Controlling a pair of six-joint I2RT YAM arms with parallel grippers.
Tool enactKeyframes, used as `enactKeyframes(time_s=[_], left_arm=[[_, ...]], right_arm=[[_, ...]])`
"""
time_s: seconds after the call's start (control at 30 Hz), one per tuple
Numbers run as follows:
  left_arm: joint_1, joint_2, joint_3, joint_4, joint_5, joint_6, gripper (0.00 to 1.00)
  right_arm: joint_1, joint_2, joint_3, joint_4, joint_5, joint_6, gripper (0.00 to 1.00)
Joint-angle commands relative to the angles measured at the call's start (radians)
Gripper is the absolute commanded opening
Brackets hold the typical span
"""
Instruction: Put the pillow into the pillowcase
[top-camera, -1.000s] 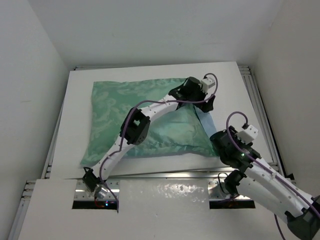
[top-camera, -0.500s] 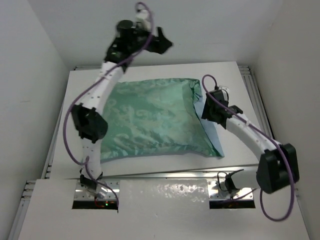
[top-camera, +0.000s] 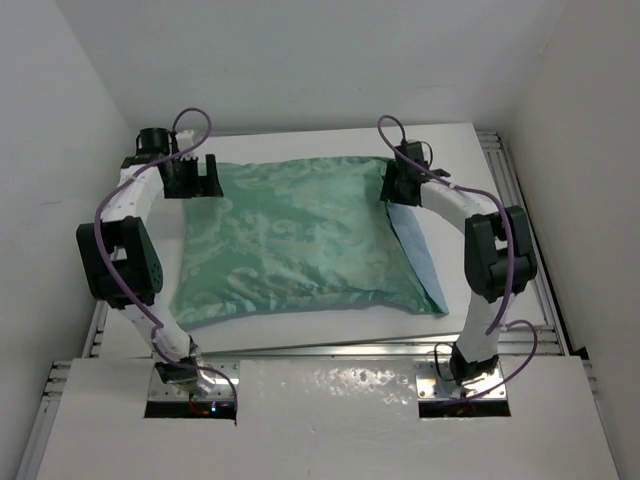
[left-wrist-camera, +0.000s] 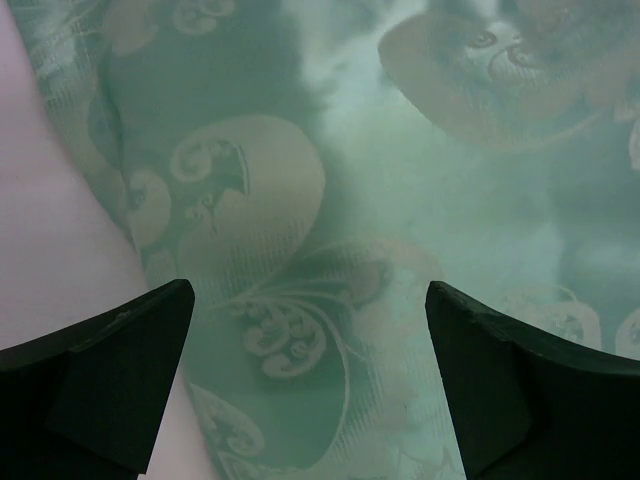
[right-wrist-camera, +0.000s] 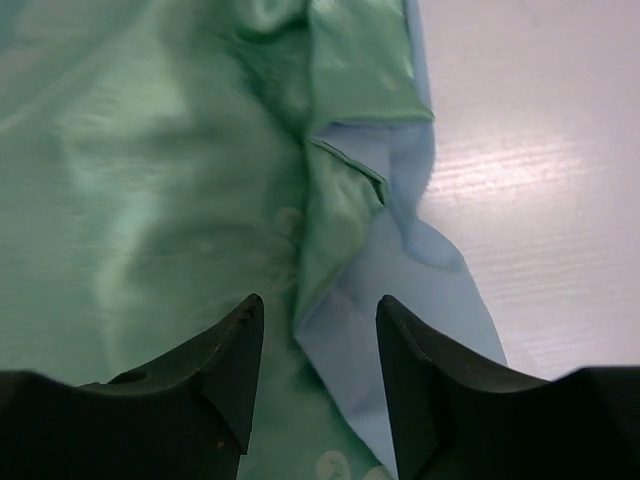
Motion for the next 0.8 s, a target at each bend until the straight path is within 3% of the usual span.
enactKeyframes(time_s=[0.0,0.3,0.37,0.43,0.5,0.53,0.77], left_arm=[[-0.002,-0.124,-0.061,0.044,0.016,0.060,1.00],[-0.002,-0.079,-0.154,0.078,-0.053,0.074,1.00],[-0.001,-0.065,-0.148,0.081,-0.064,0.080,1.00],[-0.002,-0.058,-0.145,0.084,-0.068,0.087,1.00],[-0.001,-0.055,-0.146,0.086,-0.082,0.097,1.00],[-0.001,-0.055,-0.148,0.089,-0.090,0.100,1.00],[-0.001,-0.022,-0.174,0.106,-0.142,0.125,1.00]], right_arm=[[-0.011,-0.006,-0.027,0.059,0.060,0.040,0.48],[-0.031,0.120,0.000,0.110,-0.046,0.080,0.46],[-0.058,0.154,-0.010,0.128,-0.086,0.117,0.39],[-0.092,0.177,-0.006,0.119,-0.092,0.129,0.21],[-0.113,0.176,0.016,0.105,-0.039,0.112,0.04],[-0.130,0.162,0.028,0.085,0.000,0.096,0.00],[-0.136,0.192,0.310,0.047,0.550,-0.242,0.00]])
